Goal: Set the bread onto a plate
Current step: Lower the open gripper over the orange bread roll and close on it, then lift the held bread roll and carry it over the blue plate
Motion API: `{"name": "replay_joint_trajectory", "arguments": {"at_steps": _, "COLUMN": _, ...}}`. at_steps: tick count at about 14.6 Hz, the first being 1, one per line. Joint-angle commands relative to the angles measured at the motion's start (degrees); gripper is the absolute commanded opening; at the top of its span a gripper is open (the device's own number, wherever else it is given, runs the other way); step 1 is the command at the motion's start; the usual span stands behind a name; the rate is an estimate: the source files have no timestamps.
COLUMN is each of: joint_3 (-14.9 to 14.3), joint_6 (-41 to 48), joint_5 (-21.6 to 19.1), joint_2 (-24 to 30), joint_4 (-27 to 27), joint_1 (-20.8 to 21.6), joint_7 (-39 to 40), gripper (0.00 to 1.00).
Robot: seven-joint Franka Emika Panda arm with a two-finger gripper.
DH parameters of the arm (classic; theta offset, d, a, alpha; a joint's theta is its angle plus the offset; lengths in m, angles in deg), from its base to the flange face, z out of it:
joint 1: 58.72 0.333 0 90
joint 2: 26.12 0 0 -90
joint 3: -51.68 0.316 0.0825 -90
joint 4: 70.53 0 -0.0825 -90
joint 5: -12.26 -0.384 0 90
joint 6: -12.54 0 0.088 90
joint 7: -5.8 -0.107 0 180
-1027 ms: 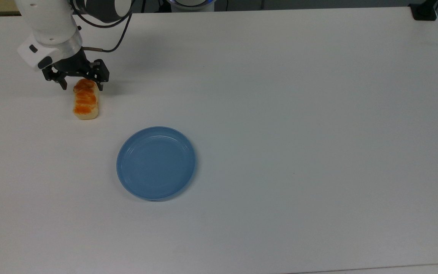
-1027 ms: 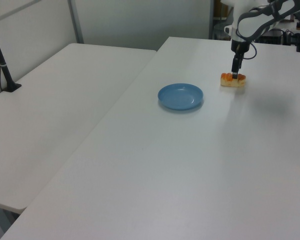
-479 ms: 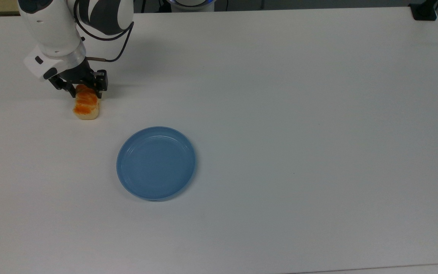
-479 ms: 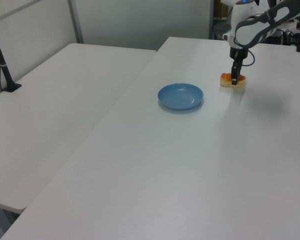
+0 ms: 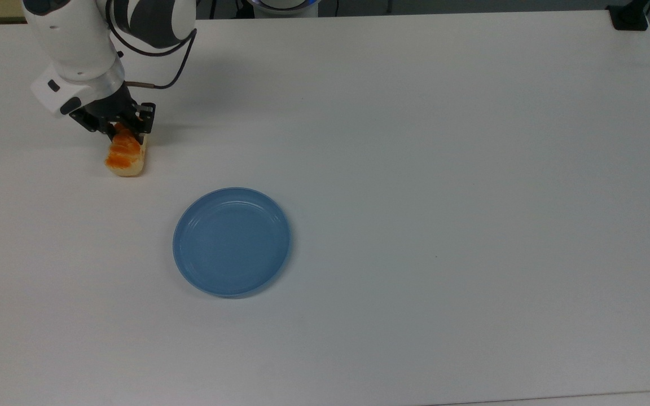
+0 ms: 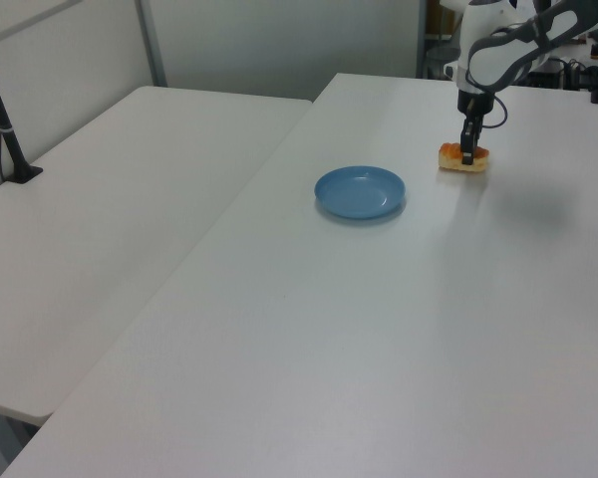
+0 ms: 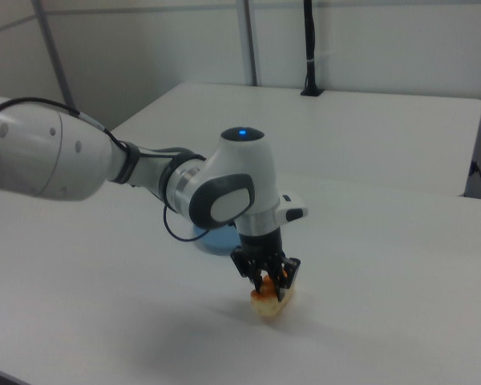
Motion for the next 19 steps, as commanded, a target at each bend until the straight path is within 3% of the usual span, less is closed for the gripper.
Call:
{"name": "replay_joint_trajectory", "arguments": {"at_steps": 1, "joint_3": 0.5, "joint_6": 11.8, "joint_5": -1.2, "joint_2": 4.1, "joint_4": -5.4, "joint_1": 0.7, "joint_7": -1.4, "gripper": 0.44}}
{"name": "replay_joint_trajectory", "arguments": {"at_steps": 4, "joint_3": 1.5, "joint_6": 17.2, "joint_5": -2.4, "joint_2": 4.6, "joint_4": -12.4, "joint_1": 2.2, "joint_7": -8.8, "gripper": 0.44}}
{"name": "replay_joint_trajectory", "arguments": {"at_steps": 9, "joint_3": 8.3, "joint_6": 20.3, "joint_5": -2.4, "joint_2": 3.5, "joint_4": -23.3, "joint_1": 3.0, "joint_7": -24.1, "gripper": 0.44}}
{"name": "replay_joint_trajectory", "arguments": {"at_steps": 12, "joint_3": 11.5, "joint_6": 20.3, "joint_5": -1.8, "joint_2": 2.0, "joint_4": -26.7, "joint_1": 4.3, "joint_7": -30.5, "gripper": 0.44}}
{"name": "replay_joint_trajectory", "arguments": {"at_steps": 19, "joint_3": 11.6, "joint_6": 19.4, "joint_5": 0.3, "joint_2": -10.5, "joint_4": -32.5, "joint_1": 8.0, "joint_7": -34.8, "gripper": 0.45}}
